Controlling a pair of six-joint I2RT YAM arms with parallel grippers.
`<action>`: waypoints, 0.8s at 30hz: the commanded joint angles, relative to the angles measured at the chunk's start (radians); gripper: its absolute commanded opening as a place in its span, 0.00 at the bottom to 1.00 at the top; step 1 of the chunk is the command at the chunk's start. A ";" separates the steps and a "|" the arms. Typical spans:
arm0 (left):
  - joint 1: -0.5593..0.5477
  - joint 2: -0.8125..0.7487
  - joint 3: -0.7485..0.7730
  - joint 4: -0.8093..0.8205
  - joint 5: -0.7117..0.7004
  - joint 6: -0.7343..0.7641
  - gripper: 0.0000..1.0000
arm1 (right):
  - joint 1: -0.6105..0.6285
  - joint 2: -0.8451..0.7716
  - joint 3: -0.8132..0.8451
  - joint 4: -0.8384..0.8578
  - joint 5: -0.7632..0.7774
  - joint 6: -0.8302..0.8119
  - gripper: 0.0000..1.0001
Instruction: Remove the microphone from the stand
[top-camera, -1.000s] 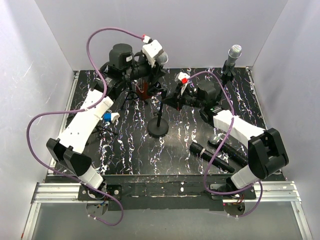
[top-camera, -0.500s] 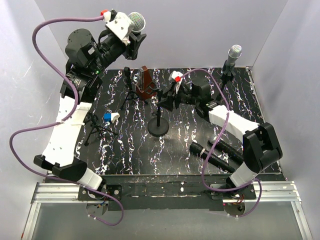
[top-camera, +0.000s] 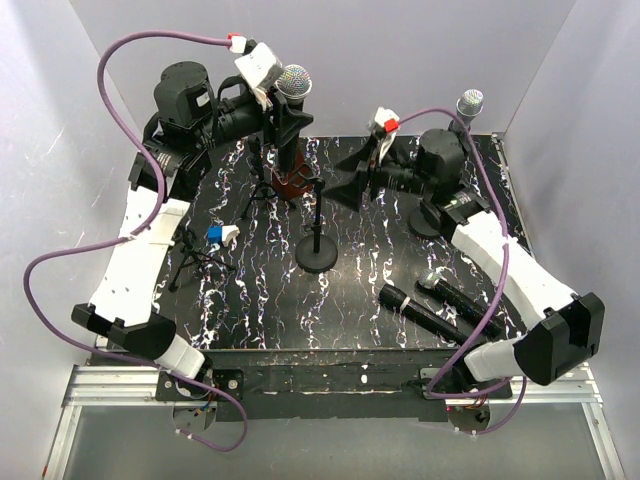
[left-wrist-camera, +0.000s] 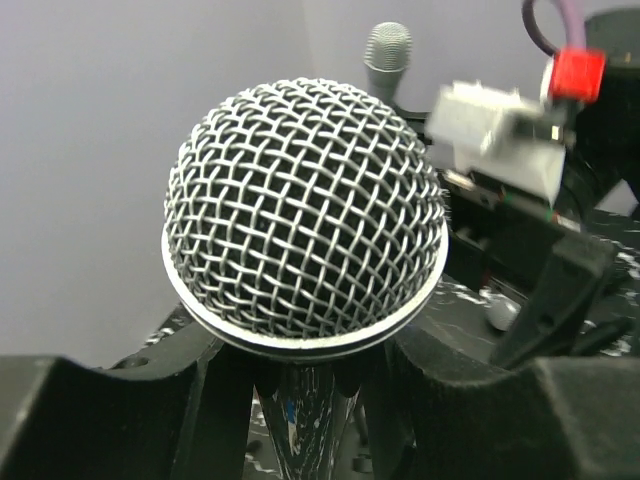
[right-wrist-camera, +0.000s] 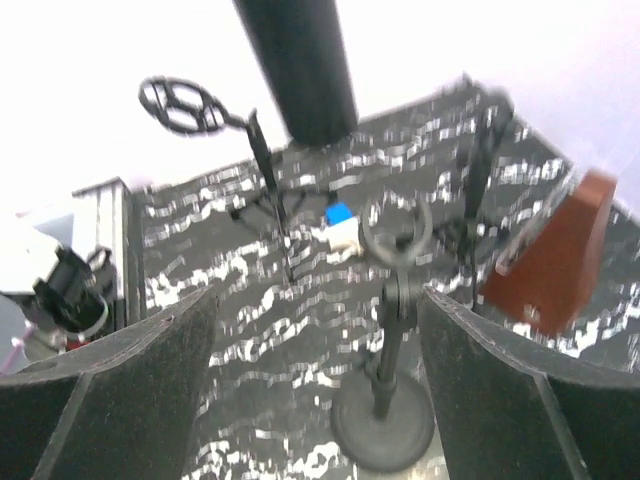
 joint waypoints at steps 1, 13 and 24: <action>0.001 0.007 0.025 -0.028 0.084 -0.118 0.00 | -0.002 0.037 0.126 0.100 -0.007 0.195 0.86; 0.001 0.029 -0.018 0.043 0.058 -0.331 0.00 | 0.044 0.186 0.288 0.295 -0.051 0.352 0.85; 0.001 0.030 -0.056 0.044 0.101 -0.357 0.00 | 0.080 0.205 0.324 0.329 -0.008 0.364 0.72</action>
